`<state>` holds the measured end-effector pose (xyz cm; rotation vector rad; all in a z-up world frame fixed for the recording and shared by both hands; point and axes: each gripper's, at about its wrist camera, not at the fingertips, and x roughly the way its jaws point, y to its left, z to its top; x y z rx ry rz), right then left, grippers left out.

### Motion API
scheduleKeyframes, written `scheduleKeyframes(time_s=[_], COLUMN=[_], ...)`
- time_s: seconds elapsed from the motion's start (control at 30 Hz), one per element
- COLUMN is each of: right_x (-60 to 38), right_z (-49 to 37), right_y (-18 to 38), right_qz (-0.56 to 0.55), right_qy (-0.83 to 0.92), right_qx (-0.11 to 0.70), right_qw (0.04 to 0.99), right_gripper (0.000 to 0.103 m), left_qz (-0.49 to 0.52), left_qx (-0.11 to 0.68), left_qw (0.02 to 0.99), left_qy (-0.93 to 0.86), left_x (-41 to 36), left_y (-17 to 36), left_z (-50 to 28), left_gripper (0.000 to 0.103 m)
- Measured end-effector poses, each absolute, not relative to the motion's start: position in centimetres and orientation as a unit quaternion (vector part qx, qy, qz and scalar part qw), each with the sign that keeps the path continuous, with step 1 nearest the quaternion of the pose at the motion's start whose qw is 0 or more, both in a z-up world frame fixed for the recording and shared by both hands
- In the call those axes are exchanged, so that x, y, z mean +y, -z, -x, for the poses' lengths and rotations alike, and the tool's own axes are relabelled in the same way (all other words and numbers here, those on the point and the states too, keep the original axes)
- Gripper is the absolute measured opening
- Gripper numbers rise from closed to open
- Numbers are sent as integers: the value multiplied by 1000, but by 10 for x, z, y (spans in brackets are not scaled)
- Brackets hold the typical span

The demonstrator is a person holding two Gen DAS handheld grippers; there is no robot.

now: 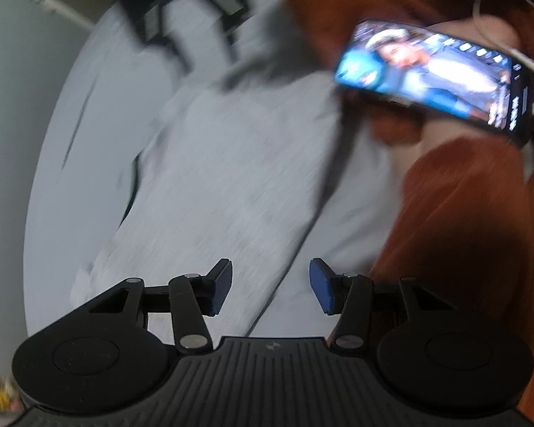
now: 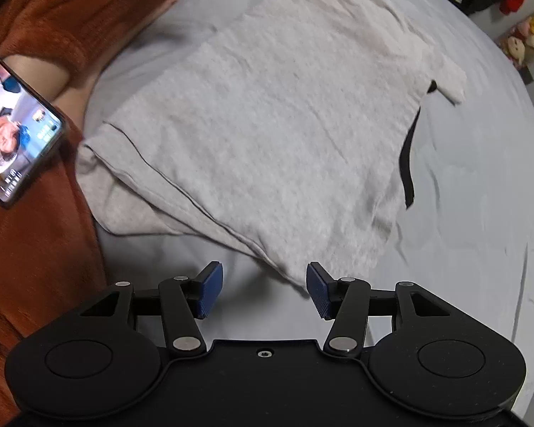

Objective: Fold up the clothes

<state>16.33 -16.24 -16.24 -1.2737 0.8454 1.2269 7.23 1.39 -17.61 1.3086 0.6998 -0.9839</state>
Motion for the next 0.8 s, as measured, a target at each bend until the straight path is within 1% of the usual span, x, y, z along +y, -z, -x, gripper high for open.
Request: scheduleKeyframes(time_s=[0.03, 0.13, 0.27, 0.47, 0.53, 0.73, 0.8], right_x=[-164, -164, -167, -176, -177, -175, -175], right_z=[-164, -165, -166, -170, -170, -167, -165], right_y=[164, 169, 173, 175, 178, 192, 197], right_qz=[542, 548, 544, 530, 524, 541, 551], right_qy=[-519, -521, -525, -531, -537, -558, -565], right_qx=[355, 346, 337, 333, 327, 309, 299], right_qw=[557, 556, 561, 571, 574, 548, 536], right_gripper=[50, 50, 50, 50, 50, 50, 50], left_qz=[-579, -596, -598, -598, -593, -534, -522], left_qx=[297, 287, 288, 304, 314, 404, 414], left_qw=[622, 590, 564, 557, 563, 603, 610], left_qy=[436, 463, 492, 490, 483, 433, 428], left_x=[-2, -16, -49, -70, -75, -90, -89], left_y=[197, 212, 253, 277, 280, 284, 284], left_z=[-59, -50, -78, -82, -83, -102, -103], left_gripper=[47, 46, 46, 46, 46, 45, 45])
